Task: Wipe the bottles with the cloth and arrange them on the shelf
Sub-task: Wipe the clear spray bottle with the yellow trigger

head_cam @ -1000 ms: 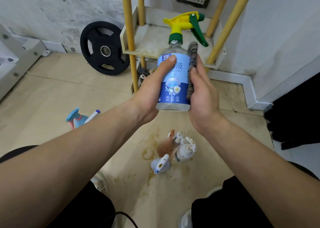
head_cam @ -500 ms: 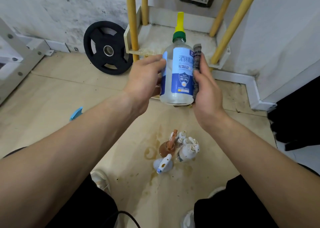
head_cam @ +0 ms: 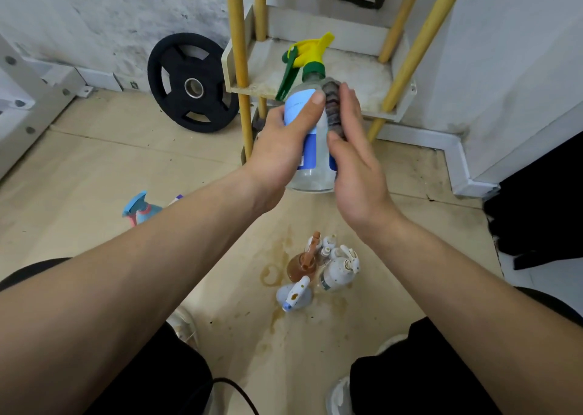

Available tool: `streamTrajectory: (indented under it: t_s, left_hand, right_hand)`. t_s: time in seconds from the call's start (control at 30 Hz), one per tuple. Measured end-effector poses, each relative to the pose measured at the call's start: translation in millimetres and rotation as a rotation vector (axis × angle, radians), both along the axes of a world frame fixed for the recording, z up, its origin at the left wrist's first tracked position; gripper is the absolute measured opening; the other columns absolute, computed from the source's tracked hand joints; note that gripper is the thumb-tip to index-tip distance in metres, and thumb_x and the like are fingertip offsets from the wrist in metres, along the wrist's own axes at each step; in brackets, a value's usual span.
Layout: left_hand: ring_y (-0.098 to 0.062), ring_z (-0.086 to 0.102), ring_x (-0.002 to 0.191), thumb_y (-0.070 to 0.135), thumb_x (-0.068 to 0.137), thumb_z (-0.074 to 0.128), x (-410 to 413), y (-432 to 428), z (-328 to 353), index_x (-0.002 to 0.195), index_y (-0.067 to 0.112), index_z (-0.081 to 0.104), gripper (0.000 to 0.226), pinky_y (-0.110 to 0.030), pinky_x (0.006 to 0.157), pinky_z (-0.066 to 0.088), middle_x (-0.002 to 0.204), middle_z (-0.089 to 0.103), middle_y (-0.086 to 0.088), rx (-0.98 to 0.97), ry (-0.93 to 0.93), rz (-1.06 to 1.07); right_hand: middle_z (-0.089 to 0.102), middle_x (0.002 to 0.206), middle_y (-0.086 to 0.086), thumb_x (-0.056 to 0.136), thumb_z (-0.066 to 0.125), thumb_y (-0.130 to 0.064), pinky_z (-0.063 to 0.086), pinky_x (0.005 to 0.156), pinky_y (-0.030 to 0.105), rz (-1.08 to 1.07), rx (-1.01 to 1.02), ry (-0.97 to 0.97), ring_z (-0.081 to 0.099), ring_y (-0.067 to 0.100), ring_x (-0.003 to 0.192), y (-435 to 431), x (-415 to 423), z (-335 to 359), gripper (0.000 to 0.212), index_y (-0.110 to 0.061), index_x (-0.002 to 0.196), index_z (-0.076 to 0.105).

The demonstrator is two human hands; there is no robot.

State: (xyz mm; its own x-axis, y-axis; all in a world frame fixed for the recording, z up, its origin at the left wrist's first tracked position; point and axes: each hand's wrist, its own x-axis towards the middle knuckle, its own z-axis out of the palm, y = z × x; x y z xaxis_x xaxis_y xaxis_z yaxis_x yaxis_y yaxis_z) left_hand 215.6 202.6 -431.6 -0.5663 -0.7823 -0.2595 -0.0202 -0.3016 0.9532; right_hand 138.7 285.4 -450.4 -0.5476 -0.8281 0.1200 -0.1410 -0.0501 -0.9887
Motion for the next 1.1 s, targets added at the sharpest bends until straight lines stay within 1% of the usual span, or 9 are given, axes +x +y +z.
streamTrajectory:
  t_s: [0.1, 0.23, 0.33, 0.47, 0.6, 0.73, 0.8, 0.97, 1.1]
  left_hand:
    - [-0.017, 0.073, 0.098, 0.07, 0.085, 0.053, -1.1, 0.1, 6.1, 0.12, 0.021, 0.064, 0.062, -0.043, 0.093, 0.058, 0.109, 0.074, -0.001, -0.091, -0.102, 0.025]
    - [-0.019, 0.072, 0.075, 0.026, 0.103, 0.052, 9.8, -13.0, 7.8, 0.112, 0.017, 0.071, 0.023, -0.032, 0.067, 0.059, 0.099, 0.077, -0.003, 0.03, -0.016, 0.147]
    - [-0.024, 0.073, 0.083, 0.023, 0.101, 0.061, 18.0, -13.0, 1.8, 0.123, 0.012, 0.068, 0.026, -0.035, 0.075, 0.06, 0.101, 0.076, -0.003, 0.054, 0.064, 0.152]
    - [-0.025, 0.074, 0.095, 0.048, 0.099, 0.055, 16.1, 0.8, -4.9, 0.119, 0.013, 0.067, 0.042, -0.041, 0.087, 0.059, 0.105, 0.077, -0.007, 0.277, 0.174, 0.025]
    - [-0.025, 0.07, 0.098, 0.055, 0.101, 0.047, 11.5, 8.9, -8.6, 0.135, 0.014, 0.06, 0.055, -0.039, 0.084, 0.058, 0.117, 0.071, -0.013, 0.489, 0.3, -0.027]
    - [-0.024, 0.07, 0.107, 0.053, 0.104, 0.043, 8.5, 3.0, -6.6, 0.142, 0.016, 0.055, 0.054, -0.039, 0.081, 0.061, 0.133, 0.066, -0.011, 0.527, 0.29, -0.001]
    - [-0.027, 0.071, 0.11, 0.049, 0.105, 0.043, 8.4, -1.2, -6.6, 0.143, 0.017, 0.052, 0.05, -0.045, 0.085, 0.061, 0.132, 0.067, -0.011, 0.474, 0.234, 0.045]
    - [-0.03, 0.072, 0.097, 0.011, 0.105, 0.038, 15.6, -7.9, 1.4, 0.133, 0.012, 0.061, 0.036, -0.045, 0.079, 0.062, 0.122, 0.07, -0.011, 0.227, 0.089, 0.056]
    - [-0.022, 0.069, 0.09, -0.012, 0.098, 0.046, 27.4, -10.3, 6.1, 0.13, 0.022, 0.059, 0.048, -0.03, 0.076, 0.063, 0.131, 0.063, -0.005, -0.075, 0.037, -0.082]
  right_hand:
    - [0.015, 0.169, -0.01, 0.099, 0.035, -0.021, 0.02, 0.121, 0.014, -0.011, -0.002, 0.007, 0.015, -0.004, 0.152, -1.2, 0.6, 0.0, 0.062, -0.026, 0.16, 0.024]
    - [0.055, 0.142, -0.012, 0.101, 0.04, -0.005, 0.055, 0.096, 0.029, -0.077, -0.049, -0.371, 0.061, 0.007, 0.124, -3.1, -7.8, 5.7, 0.059, -0.027, 0.156, 0.037]
    - [0.059, 0.144, -0.007, 0.091, 0.044, -0.013, 0.052, 0.104, 0.047, -0.094, -0.082, -0.521, 0.064, 0.019, 0.124, -3.7, -12.2, 3.2, 0.064, -0.031, 0.152, 0.043]
    - [0.058, 0.146, 0.005, 0.101, 0.036, -0.013, 0.046, 0.104, 0.06, -0.035, -0.082, -0.696, 0.063, 0.037, 0.125, -4.9, -10.4, 0.3, 0.057, -0.034, 0.153, 0.041]
    - [0.055, 0.148, -0.003, 0.102, 0.035, -0.007, 0.052, 0.104, 0.045, -0.032, -0.069, -0.581, 0.066, 0.02, 0.122, -4.0, -3.4, -0.5, 0.057, -0.028, 0.154, 0.043]
    - [0.035, 0.162, -0.005, 0.104, 0.033, 0.0, 0.039, 0.105, 0.009, 0.014, -0.026, -0.288, 0.033, -0.001, 0.145, -2.3, -0.4, 2.5, 0.05, -0.014, 0.15, 0.046]
    - [0.03, 0.164, -0.003, 0.106, 0.036, -0.004, 0.038, 0.103, 0.006, 0.043, -0.016, -0.255, 0.029, -0.002, 0.146, -2.8, 0.9, 2.4, 0.045, -0.012, 0.15, 0.045]
    - [0.065, 0.137, 0.007, 0.104, 0.05, -0.028, 0.045, 0.113, 0.051, -0.108, -0.016, -0.553, 0.062, 0.026, 0.127, -11.6, -11.2, -2.1, 0.035, -0.019, 0.133, 0.066]
    - [0.072, 0.122, 0.015, 0.105, 0.044, -0.032, 0.053, 0.102, 0.05, -0.101, -0.035, -0.772, 0.069, 0.033, 0.114, -7.5, -21.5, 0.9, 0.039, -0.01, 0.126, 0.069]
